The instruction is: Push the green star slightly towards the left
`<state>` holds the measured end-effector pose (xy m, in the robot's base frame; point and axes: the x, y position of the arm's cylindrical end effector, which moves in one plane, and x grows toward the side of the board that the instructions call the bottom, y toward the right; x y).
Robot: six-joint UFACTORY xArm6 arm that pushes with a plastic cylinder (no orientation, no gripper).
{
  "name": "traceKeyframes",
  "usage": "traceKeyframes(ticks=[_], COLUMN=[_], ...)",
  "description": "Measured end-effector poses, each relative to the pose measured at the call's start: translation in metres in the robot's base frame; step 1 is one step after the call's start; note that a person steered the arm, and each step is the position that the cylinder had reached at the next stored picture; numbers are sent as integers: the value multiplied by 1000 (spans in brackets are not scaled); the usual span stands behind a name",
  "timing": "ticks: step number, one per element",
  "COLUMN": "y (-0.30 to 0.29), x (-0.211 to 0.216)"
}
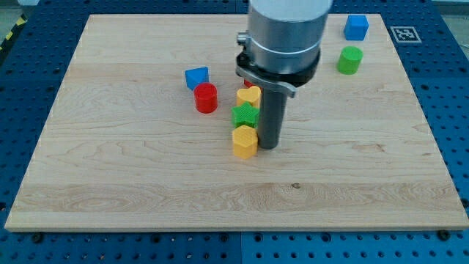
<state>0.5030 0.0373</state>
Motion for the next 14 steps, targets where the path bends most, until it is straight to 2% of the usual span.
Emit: traceKeyframes(ticks=[1,2,3,6,7,8,9,11,12,14], y=[-8,11,66,93,180,213,184,87,86,44], x=[0,0,0,4,-8,-49,-56,-35,-35,-34])
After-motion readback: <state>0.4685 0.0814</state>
